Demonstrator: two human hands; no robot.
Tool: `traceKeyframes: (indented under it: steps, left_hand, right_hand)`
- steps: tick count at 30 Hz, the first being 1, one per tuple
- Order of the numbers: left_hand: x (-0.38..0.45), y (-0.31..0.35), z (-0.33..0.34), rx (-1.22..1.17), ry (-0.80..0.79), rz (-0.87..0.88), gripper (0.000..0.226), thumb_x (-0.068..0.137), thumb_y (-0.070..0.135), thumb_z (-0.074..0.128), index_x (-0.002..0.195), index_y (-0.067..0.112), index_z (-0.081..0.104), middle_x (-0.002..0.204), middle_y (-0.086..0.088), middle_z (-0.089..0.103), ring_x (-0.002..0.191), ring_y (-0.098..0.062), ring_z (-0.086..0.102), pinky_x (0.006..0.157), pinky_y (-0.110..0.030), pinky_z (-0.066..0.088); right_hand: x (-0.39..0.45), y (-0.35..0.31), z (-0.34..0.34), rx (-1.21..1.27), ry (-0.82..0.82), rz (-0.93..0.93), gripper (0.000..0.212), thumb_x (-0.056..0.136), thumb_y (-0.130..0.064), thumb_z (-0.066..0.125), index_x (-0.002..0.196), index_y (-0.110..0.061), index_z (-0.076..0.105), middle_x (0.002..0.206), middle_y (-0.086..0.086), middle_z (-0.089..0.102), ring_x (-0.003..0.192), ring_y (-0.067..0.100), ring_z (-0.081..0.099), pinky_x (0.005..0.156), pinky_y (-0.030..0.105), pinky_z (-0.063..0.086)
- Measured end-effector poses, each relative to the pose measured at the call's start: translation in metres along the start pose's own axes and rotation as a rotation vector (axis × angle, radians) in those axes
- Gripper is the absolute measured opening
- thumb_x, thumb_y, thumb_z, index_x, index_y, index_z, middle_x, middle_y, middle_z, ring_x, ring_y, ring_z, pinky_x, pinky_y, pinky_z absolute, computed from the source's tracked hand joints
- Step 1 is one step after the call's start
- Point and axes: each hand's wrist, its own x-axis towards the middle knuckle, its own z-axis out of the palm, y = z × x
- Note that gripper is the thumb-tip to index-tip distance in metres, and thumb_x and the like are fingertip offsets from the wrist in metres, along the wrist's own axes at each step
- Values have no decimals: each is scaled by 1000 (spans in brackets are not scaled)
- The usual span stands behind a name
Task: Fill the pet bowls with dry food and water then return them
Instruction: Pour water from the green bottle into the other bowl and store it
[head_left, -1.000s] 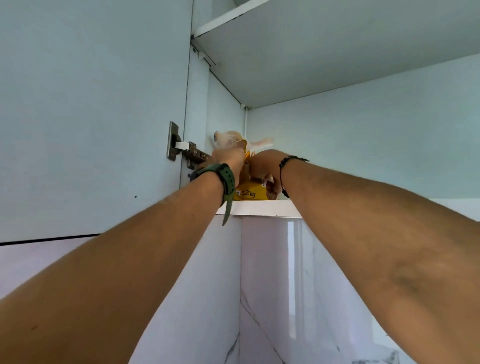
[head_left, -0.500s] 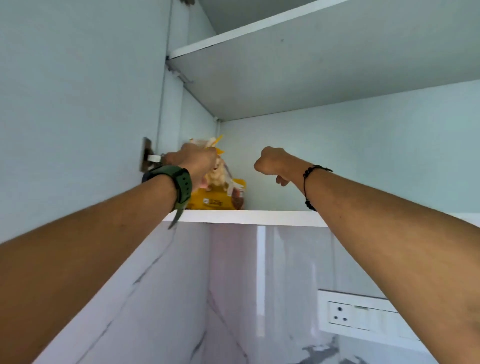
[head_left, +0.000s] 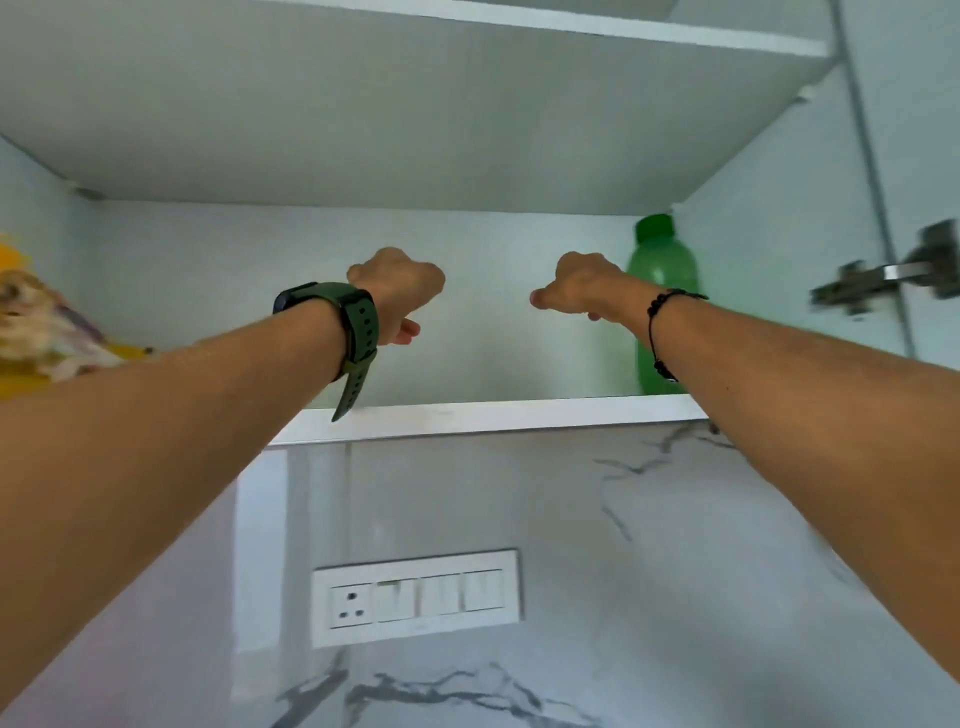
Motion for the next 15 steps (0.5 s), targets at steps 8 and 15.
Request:
traceKeyframes:
  steps: [8,15]
  left_hand:
    - [-5,64,138,-84,-309,23,50,96,22,51,140,8,34,146,-14,36,125,-36,47,97,-41,44]
    - [-3,100,226,-187,-356,24,49,102,26,36,146,4,28,154,-16,29,140,-32,31,110,-41,31]
  right_hand:
    - [28,122,-18,-36,213,123,38,87,-28,57,117,-6,50,110,12,55,105,31,52,77,29,41]
    - [76,177,5,202,19,247,113,80,-35,71,147,-3,-15,148,18,33,133,33,38,109,41,36]
